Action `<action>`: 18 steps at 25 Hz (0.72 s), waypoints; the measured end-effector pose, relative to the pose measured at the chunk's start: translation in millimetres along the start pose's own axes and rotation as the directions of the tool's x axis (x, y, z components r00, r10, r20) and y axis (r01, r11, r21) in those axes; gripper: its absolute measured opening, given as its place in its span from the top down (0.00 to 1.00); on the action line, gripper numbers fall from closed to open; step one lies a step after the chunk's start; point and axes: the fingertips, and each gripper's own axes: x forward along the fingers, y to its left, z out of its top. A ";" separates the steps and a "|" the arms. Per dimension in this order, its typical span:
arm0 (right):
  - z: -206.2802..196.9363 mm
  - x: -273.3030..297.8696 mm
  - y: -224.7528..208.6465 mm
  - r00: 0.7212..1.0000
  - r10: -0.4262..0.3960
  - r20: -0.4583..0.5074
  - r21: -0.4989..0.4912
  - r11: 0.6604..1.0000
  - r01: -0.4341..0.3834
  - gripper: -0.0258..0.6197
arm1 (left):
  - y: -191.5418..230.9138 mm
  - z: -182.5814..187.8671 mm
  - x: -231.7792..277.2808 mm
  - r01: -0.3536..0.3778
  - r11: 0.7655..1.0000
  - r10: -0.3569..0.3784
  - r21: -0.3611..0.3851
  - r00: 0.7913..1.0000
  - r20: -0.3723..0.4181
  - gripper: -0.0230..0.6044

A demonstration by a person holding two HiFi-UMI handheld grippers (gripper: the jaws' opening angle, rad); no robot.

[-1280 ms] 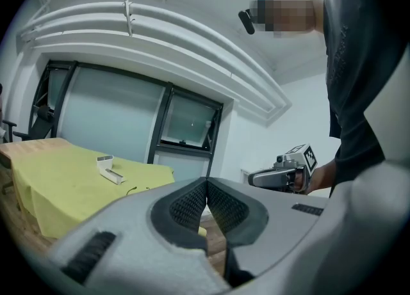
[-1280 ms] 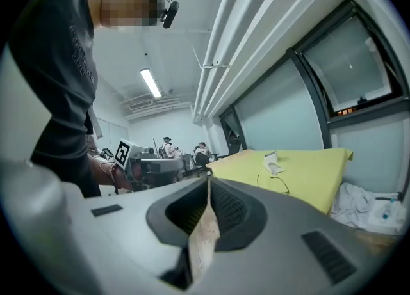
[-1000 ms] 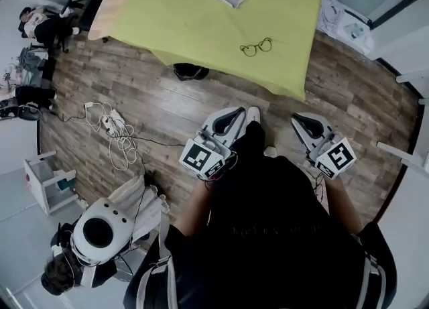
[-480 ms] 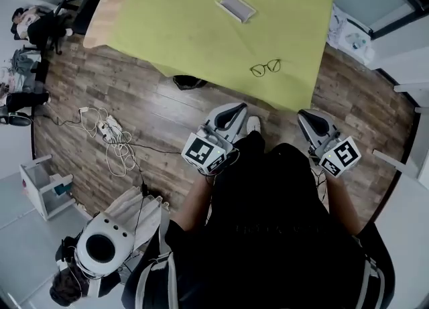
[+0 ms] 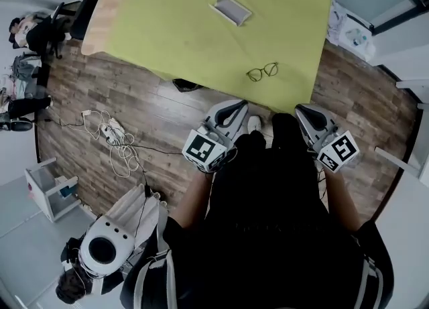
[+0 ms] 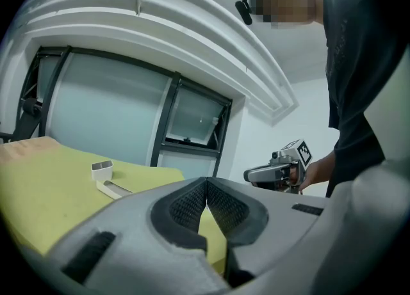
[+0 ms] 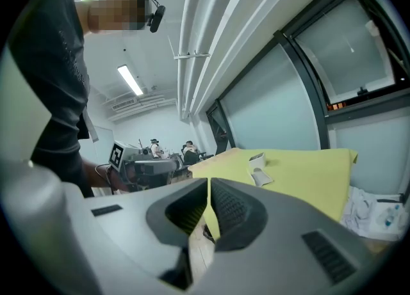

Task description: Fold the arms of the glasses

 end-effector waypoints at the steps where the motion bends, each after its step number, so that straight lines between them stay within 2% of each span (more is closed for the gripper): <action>1: 0.1 1.9 -5.2 1.000 0.008 -0.003 0.004 1.000 -0.008 0.91 | 1.8 0.0 4.4 -0.007 1.000 0.007 -0.003 1.000 -0.001 0.93; 4: 4.1 7.2 -19.7 0.999 0.044 -0.009 0.014 0.999 -0.044 0.91 | 9.1 1.2 15.5 -0.047 0.999 0.047 -0.021 0.999 -0.004 0.93; 11: 14.2 21.3 -56.6 0.990 0.134 -0.041 -0.021 0.991 -0.134 0.91 | 22.3 8.8 39.3 -0.127 0.992 0.127 0.010 0.992 -0.025 0.93; 14: 10.4 30.4 -69.8 0.978 0.188 -0.086 -0.038 0.981 -0.192 0.91 | 31.1 3.6 50.4 -0.169 0.986 0.169 -0.003 0.985 -0.028 0.93; 18: 4.7 36.5 -79.9 0.953 0.275 -0.129 -0.023 0.960 -0.280 0.91 | 37.2 -7.9 58.5 -0.244 0.968 0.243 -0.056 0.970 -0.034 0.93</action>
